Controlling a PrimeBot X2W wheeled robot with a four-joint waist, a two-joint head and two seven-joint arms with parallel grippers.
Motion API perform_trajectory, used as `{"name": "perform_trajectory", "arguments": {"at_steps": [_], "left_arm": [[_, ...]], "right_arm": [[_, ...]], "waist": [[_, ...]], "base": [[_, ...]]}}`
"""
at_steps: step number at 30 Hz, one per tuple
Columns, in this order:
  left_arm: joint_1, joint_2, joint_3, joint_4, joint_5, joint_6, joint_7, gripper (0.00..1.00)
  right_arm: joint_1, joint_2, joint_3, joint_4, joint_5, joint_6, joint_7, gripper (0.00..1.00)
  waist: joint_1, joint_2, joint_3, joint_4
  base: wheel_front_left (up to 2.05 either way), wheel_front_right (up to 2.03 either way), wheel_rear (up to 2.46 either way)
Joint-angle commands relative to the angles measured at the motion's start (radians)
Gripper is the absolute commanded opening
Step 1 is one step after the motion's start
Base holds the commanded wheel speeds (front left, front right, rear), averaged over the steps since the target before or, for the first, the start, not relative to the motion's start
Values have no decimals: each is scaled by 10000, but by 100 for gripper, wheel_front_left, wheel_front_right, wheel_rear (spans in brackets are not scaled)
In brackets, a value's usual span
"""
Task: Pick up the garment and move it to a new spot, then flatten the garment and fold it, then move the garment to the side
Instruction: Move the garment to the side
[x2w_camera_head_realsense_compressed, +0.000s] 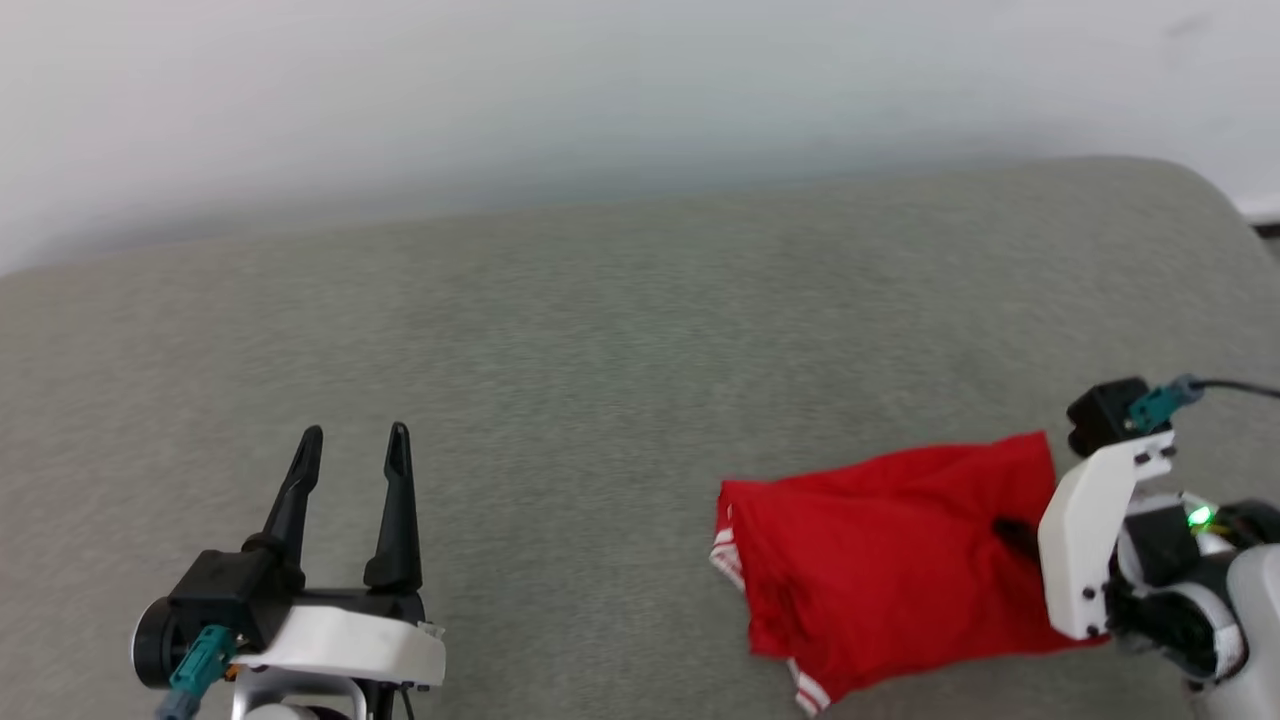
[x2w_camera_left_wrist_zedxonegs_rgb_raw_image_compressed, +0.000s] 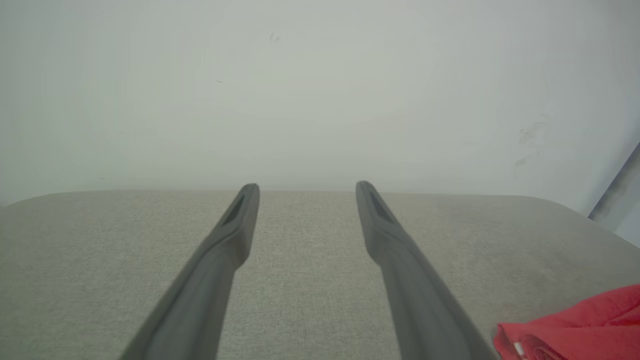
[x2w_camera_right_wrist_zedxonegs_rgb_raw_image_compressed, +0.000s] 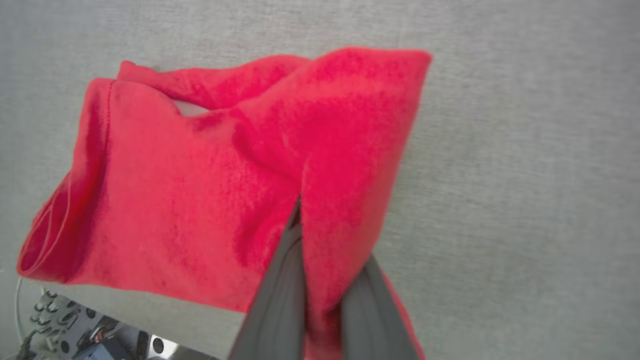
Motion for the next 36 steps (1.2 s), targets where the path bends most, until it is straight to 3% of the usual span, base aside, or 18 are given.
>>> {"name": "perform_trajectory", "arguments": {"at_steps": [1, 6, 11, 20, 26, 27, 28, 29, 36], "left_arm": [[-221, 54, -30, -81, 39, -11, 40, 100], [-847, 253, -140, -477, 253, -109, 284, 100], [-1798, 463, -366, -916, 565, -323, 622, 100], [-3620, 982, -605, -1824, 1186, -690, 1316, 100], [-4170, 1132, -720, -2237, 1400, -779, 1648, 100], [-4230, 1152, -735, -2271, 1417, -783, 1691, 100], [-4278, 1179, -739, -2281, 1425, -796, 1736, 100], [-4287, 1191, -753, -2280, 1420, -803, 1746, 100], [-4019, 1133, -780, -1992, 1305, -734, 1625, 100]], "right_arm": [[-238, -123, 16, 120, -112, -4, -151, 0], [-1323, -478, -42, 907, -578, -4, -1001, 0], [-2416, -852, -638, 1863, -1061, -4, -2132, 0], [-4465, -1284, -2897, 3676, -2713, -6, -4183, 0], [-5263, -877, -3995, 4696, -3712, -6, -5405, 0], [-5353, -780, -4152, 4883, -3901, -6, -5657, 9], [-5385, -646, -4258, 5067, -4094, -6, -5875, 42], [-5440, -501, -4344, 5276, -4214, -6, -6079, 100], [-5554, -252, -4867, 6065, -5257, -6, -7991, 100]], "waist": [[-1, 0, 447, -1153], [-1, 0, 1432, -2286], [-1, 0, 2718, -2803], [-1, 0, 4952, -2768], [-1, 0, 5711, -2642], [-1, 0, 5795, -2628], [-1, 0, 5842, -2621], [-1, 0, 5860, -2620], [-1, 0, 5423, -2639]], "base": [[0, 0, 0], [0, 0, 0], [0, 0, 0], [0, 0, 0], [0, 0, 0], [0, 0, 0], [0, 0, 0], [0, 0, 0], [0, 0, 0]]}}
